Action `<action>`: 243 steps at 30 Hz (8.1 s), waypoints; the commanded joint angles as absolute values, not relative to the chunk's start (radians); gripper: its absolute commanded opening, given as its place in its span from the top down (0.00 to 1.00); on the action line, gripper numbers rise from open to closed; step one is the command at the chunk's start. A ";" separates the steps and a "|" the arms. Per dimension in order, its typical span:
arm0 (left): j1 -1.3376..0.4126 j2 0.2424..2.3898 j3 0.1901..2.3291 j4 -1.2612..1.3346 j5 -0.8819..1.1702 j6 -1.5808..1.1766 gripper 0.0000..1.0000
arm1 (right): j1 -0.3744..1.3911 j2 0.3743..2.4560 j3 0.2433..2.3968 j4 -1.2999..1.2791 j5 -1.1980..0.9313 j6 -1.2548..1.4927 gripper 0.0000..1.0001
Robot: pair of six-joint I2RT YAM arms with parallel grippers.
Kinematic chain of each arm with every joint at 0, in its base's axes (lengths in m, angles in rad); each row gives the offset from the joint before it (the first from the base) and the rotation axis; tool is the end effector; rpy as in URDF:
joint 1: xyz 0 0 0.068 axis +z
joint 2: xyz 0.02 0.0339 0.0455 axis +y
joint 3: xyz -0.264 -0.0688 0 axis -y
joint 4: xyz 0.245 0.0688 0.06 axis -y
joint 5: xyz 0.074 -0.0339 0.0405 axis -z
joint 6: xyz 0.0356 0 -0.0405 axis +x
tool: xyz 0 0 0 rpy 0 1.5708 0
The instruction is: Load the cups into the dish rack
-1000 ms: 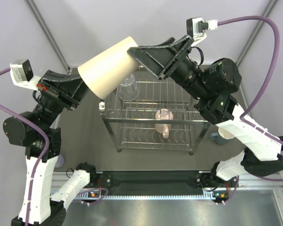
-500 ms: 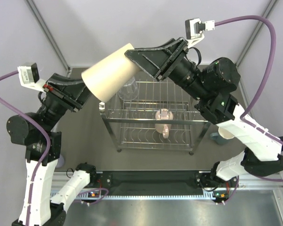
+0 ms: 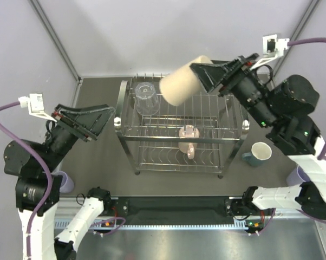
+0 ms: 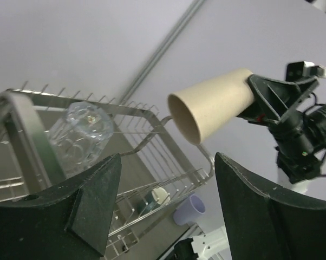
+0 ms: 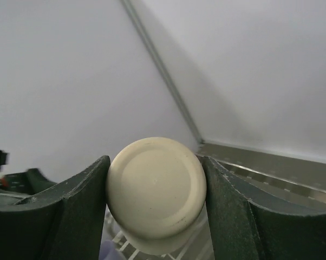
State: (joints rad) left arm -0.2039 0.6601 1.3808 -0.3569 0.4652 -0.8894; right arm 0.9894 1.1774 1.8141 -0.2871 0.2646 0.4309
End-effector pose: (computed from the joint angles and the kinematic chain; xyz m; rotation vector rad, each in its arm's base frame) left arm 0.0505 -0.0267 0.5198 -0.0158 1.3446 -1.2164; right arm 0.1077 0.1469 0.5884 -0.1192 1.3010 1.0662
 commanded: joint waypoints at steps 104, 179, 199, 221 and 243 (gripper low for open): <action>0.635 1.216 0.983 -0.997 -0.437 -0.655 0.47 | 1.000 0.992 1.878 -0.917 0.239 0.060 0.00; -0.262 0.876 1.207 0.672 0.511 -1.425 1.00 | 1.023 1.083 1.500 0.181 -0.034 0.686 0.00; -0.265 0.939 1.241 0.759 0.515 -1.493 1.00 | 1.019 1.453 1.833 0.344 -0.176 0.736 0.04; -0.265 0.828 1.163 0.719 0.545 -1.491 1.00 | 1.015 1.520 1.858 0.360 -0.144 0.787 0.42; -0.265 0.709 1.123 0.276 0.482 -1.359 0.12 | 1.014 1.402 1.790 0.128 -0.083 0.573 1.00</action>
State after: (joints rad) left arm -0.2626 0.7219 1.1255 0.3927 0.4816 -1.4193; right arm 1.0126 1.4734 1.7847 0.2123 -0.1314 0.6796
